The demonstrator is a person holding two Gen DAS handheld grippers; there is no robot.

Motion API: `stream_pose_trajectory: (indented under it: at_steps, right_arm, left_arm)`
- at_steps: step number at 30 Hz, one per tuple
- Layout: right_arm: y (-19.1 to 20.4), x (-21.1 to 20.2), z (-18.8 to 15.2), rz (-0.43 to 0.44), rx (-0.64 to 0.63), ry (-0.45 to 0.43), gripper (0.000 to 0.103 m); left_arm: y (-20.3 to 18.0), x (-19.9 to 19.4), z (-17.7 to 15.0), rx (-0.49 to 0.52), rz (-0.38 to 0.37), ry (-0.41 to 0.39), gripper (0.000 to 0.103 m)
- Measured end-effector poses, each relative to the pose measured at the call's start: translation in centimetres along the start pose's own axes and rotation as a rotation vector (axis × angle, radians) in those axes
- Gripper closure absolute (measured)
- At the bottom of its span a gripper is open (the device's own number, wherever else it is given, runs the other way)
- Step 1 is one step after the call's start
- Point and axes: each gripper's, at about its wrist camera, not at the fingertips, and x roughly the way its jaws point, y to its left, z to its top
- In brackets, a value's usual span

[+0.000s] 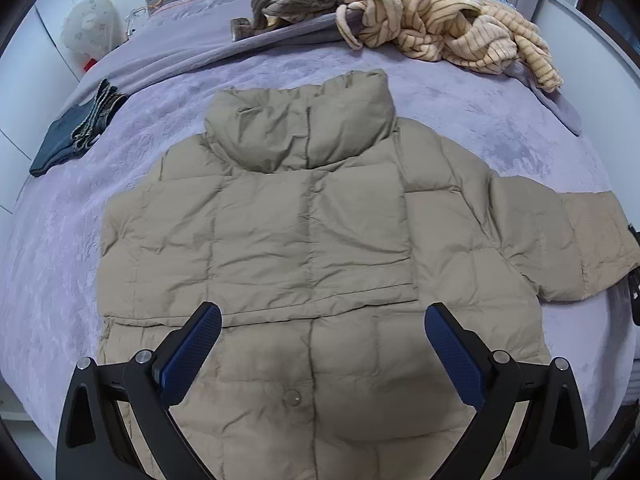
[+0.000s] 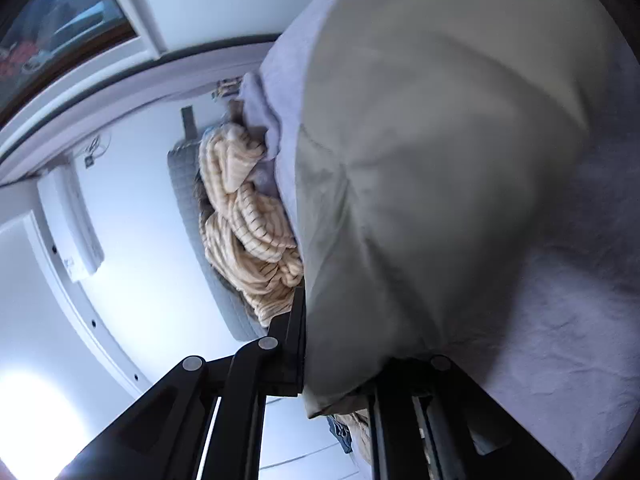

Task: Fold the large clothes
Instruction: 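Grasp the other sleeve with the right tool and lift it, then fold the held sleeve across the jacket front with the right tool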

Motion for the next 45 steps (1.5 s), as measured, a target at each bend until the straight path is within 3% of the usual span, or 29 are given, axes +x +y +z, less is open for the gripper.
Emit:
stream_pose_trajectory:
  at_steps: [6,9,12,16,21,25,28,30,32,34,37,40,42,44,45]
  right_arm:
    - [8.4,5.2,-6.3,0.012,-0.266,0.163,0.094]
    - [12.1,8.7,-11.9,-0.02,-0.429,0.247,0.094]
    - [14.5,12.4,-19.0,-0.107,-0.656,0.334,0.094]
    - [13.4,18.2,-29.3,-0.229,-0.889,0.473,0.094]
    - [6.0,24.4,-37.8,-0.44,-1.023,0.635,0.094]
    - [0.2,27.0,-38.1,-0.576,-0.968,0.653,0.091]
    - [-1.9,27.7,-37.3,-0.66,-0.918,0.604,0.087]
    - [-2.4,27.9,-36.9,-0.669,-0.899,0.605,0.075]
    - [-2.0,27.3,-36.7,-0.657,-0.874,0.617,0.042]
    - [-0.7,26.4,-36.7,-0.64,-0.863,0.629,0.028]
    - [1.7,23.8,-36.4,-0.617,-0.863,0.601,0.028]
    - [2.6,21.2,-33.7,-0.628,-0.8,0.486,0.028]
    - [2.9,20.2,-31.4,-0.622,-0.735,0.413,0.031]
    - [3.3,20.2,-30.1,-0.594,-0.704,0.373,0.094]
    - [3.6,20.7,-30.2,-0.577,-0.711,0.378,0.095]
  left_arm:
    - [6.1,-0.1,-0.5,-0.067,0.029,-0.029,0.001]
    - [9.1,0.3,-0.6,-0.087,0.039,-0.036,0.001]
    - [11.7,0.7,-0.7,-0.096,0.051,-0.048,0.001]
    - [14.9,1.3,-1.1,-0.123,0.068,-0.057,0.001]
    - [18.4,2.5,-2.1,-0.181,0.067,-0.053,0.001]
    - [19.4,3.9,-2.8,-0.19,0.062,-0.033,0.001]
    - [19.4,5.0,-3.3,-0.185,0.037,-0.018,0.001]
    - [19.0,5.4,-3.4,-0.182,0.023,-0.014,0.001]
    - [18.5,5.8,-3.2,-0.181,0.003,-0.006,0.001]
    - [18.2,5.8,-3.0,-0.184,-0.015,-0.009,0.001]
    - [18.0,5.8,-2.5,-0.186,-0.044,-0.023,0.001]
    - [18.3,5.8,-1.9,-0.196,-0.075,-0.035,0.001]
    - [18.8,5.7,-1.7,-0.204,-0.09,-0.044,0.001]
    - [19.4,5.5,-1.4,-0.217,-0.12,-0.053,0.001]
    - [19.8,5.4,-1.4,-0.227,-0.134,-0.06,0.002]
